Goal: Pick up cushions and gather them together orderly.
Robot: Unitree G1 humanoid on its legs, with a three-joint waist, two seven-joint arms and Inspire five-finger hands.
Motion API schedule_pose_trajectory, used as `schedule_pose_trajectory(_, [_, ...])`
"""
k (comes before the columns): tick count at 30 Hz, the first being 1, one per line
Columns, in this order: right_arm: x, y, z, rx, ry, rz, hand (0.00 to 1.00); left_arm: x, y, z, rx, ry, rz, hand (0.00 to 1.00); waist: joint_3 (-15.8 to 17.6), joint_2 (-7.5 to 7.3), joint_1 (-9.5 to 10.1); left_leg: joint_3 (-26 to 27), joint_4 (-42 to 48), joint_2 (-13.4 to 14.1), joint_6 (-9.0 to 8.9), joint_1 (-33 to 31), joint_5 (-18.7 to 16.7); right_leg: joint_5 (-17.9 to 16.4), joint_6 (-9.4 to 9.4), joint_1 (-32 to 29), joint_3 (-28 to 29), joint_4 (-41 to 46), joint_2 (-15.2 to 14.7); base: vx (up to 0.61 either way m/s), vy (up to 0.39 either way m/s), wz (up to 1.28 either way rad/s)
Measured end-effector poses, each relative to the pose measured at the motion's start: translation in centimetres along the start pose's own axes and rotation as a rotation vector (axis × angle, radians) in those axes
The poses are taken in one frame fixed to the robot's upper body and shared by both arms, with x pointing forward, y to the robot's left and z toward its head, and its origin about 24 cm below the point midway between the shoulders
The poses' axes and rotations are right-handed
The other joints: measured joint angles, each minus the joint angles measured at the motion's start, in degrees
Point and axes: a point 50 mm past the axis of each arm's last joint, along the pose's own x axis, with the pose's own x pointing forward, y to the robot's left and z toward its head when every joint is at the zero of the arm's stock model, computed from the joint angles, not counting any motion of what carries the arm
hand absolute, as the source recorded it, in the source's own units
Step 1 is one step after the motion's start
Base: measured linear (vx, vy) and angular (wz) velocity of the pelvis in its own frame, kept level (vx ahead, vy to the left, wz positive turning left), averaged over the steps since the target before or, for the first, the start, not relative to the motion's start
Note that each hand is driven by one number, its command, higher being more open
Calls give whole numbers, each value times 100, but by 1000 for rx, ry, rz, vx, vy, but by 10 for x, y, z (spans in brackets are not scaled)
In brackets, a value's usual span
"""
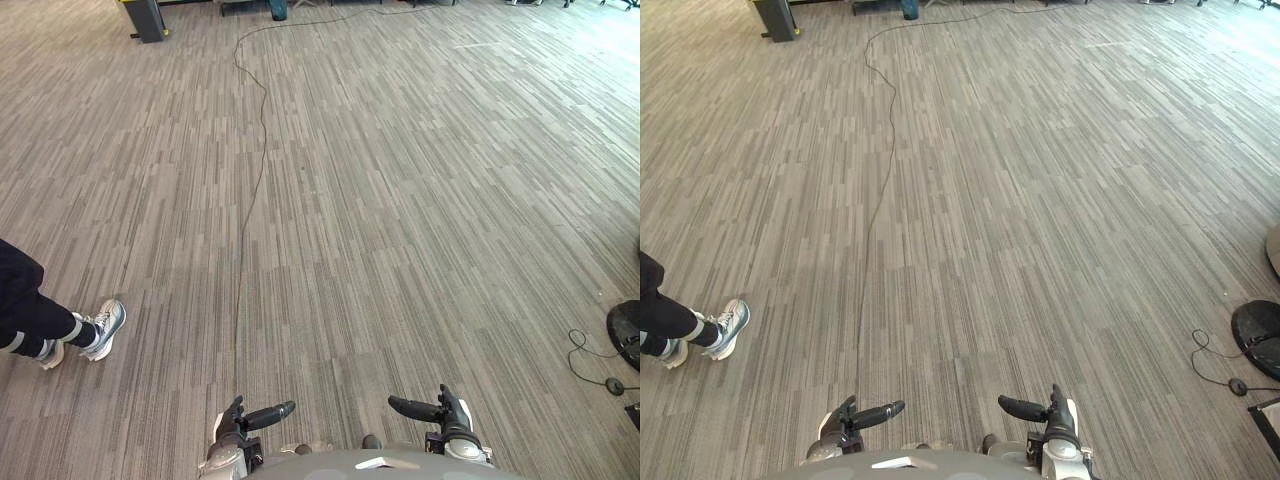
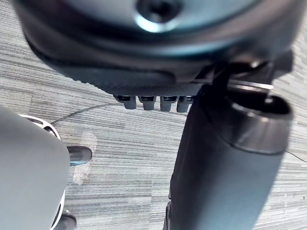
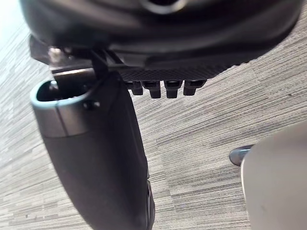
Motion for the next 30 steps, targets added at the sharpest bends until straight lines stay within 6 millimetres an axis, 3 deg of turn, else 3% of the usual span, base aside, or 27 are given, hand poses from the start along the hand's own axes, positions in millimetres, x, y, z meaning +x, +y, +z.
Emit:
schedule_pose_trajectory(18, [1,0,-4,32,35,15,100,0,-2,0,4,1,-12,100,-25,-52,5,-188,-81,-13,72,8,135,-8,-9,16,-201,-11,-6,-42,-17,5])
schedule_pose_trajectory(30, [3,-1,-11,115,100,20,100,2,-3,8,92,-18,-52,100,-7,-148,8,-688,-87,-97,139,-205,199,-10,-10,148,-728,-310,-110,-13,-19,22])
